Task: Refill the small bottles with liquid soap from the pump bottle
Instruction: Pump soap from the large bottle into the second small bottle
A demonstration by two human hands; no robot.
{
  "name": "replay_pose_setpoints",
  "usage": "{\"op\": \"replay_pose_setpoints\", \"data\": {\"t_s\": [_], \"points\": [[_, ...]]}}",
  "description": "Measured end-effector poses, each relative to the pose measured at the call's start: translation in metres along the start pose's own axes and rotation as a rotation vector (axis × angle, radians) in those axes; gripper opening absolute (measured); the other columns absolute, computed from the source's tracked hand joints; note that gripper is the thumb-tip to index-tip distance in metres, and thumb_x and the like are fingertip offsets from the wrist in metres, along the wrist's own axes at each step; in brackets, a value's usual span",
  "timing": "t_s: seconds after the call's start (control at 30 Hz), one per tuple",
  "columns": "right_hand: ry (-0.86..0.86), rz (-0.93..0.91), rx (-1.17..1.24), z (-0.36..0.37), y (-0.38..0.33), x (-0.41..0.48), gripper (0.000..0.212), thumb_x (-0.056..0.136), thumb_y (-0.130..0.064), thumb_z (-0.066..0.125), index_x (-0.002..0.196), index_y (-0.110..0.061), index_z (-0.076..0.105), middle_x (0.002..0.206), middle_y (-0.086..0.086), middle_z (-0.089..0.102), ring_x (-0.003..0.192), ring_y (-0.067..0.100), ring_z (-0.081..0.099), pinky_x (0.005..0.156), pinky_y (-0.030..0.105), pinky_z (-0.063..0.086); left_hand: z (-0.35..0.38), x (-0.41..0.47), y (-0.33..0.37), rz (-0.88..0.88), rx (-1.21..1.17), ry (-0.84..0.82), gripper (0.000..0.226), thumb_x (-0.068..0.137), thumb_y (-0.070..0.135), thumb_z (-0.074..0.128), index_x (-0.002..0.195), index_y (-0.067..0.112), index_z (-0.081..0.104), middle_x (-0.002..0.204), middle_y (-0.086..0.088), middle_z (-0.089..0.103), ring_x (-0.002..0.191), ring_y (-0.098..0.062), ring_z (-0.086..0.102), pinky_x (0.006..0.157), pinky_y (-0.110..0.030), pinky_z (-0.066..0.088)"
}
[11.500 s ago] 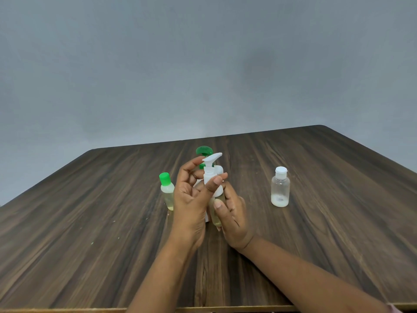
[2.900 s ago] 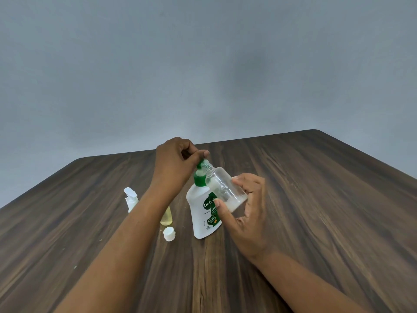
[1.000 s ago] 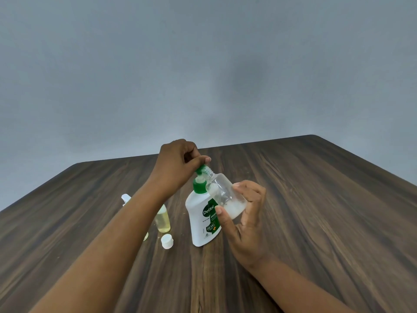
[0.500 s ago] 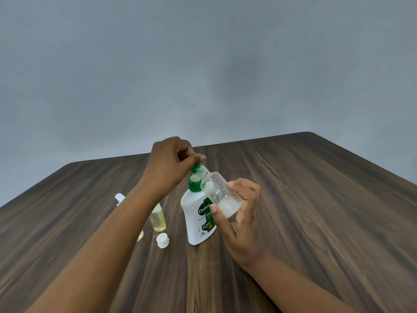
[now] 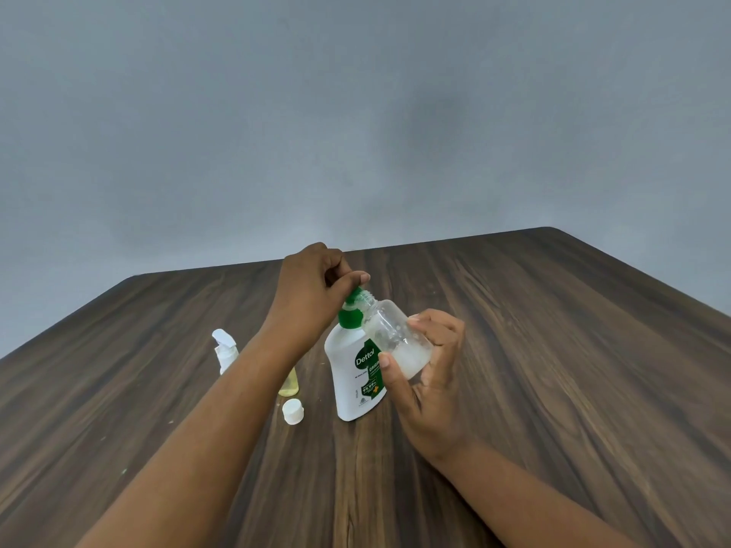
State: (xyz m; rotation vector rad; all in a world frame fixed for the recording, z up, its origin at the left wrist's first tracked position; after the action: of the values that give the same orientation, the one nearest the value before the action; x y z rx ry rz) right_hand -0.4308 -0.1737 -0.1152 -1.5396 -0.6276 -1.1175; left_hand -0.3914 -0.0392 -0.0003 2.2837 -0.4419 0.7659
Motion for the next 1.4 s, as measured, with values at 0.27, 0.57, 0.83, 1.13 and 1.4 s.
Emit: {"op": "replay_pose_setpoints", "data": {"t_s": [0.27,0.57,0.83,1.13,1.4], "points": [[-0.004,0.018,0.02,0.001,0.001,0.002,0.036,0.095,-0.046,0.049,0.118,-0.022,0.036,0.118,-0.011,0.031,0.108,0.003,0.044,0.08,0.011,0.045,-0.008,0.012,0.011,0.059,0.065,-0.11,0.03,0.078,0.025,0.073,0.054,0.021,0.055,0.06,0.008,0.054,0.055,-0.004,0.048,0.052,-0.007,0.035],[0.0,0.003,0.006,0.001,0.002,-0.001,0.034,0.094,-0.043,0.051,0.116,-0.021,0.037,0.115,-0.011,0.031,0.106,0.002,0.044,0.082,0.011,0.043,0.0,0.001,0.0,0.006,0.007,-0.029,0.027,0.079,0.023,0.072,0.058,0.014,0.057,0.064,0.003,0.052,0.057,-0.006,0.046,0.053,-0.008,0.035],[0.01,-0.001,0.041,0.0,0.003,0.0,0.035,0.094,-0.042,0.052,0.117,-0.019,0.037,0.117,-0.01,0.032,0.107,0.003,0.044,0.081,0.011,0.044,-0.005,0.002,0.007,0.021,0.001,-0.016,0.027,0.078,0.025,0.072,0.057,0.018,0.057,0.066,0.003,0.054,0.06,-0.007,0.049,0.053,-0.01,0.035],[0.018,-0.006,0.026,0.0,0.003,0.0,0.034,0.093,-0.039,0.053,0.115,-0.018,0.038,0.116,-0.011,0.031,0.107,0.002,0.043,0.083,0.012,0.043,0.0,0.0,0.007,-0.007,0.04,-0.033,0.03,0.079,0.021,0.072,0.056,0.016,0.054,0.063,0.007,0.049,0.057,-0.003,0.046,0.053,-0.007,0.034],[0.017,-0.015,0.048,0.0,0.005,0.0,0.035,0.089,-0.028,0.058,0.115,-0.02,0.037,0.117,-0.005,0.033,0.107,0.003,0.044,0.081,0.012,0.043,-0.003,0.002,0.009,0.024,0.031,0.001,0.028,0.078,0.023,0.072,0.057,0.018,0.055,0.065,0.005,0.05,0.06,-0.006,0.046,0.053,-0.009,0.033]]}}
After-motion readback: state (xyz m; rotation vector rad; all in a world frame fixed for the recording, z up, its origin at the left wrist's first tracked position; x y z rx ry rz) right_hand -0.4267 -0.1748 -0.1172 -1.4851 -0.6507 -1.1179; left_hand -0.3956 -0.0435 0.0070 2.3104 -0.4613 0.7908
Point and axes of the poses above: each hand's wrist, its own x-axis towards the middle knuckle, its own z-axis out of the palm, y = z × x, the point moved 4 cm from there along x, towards the middle knuckle
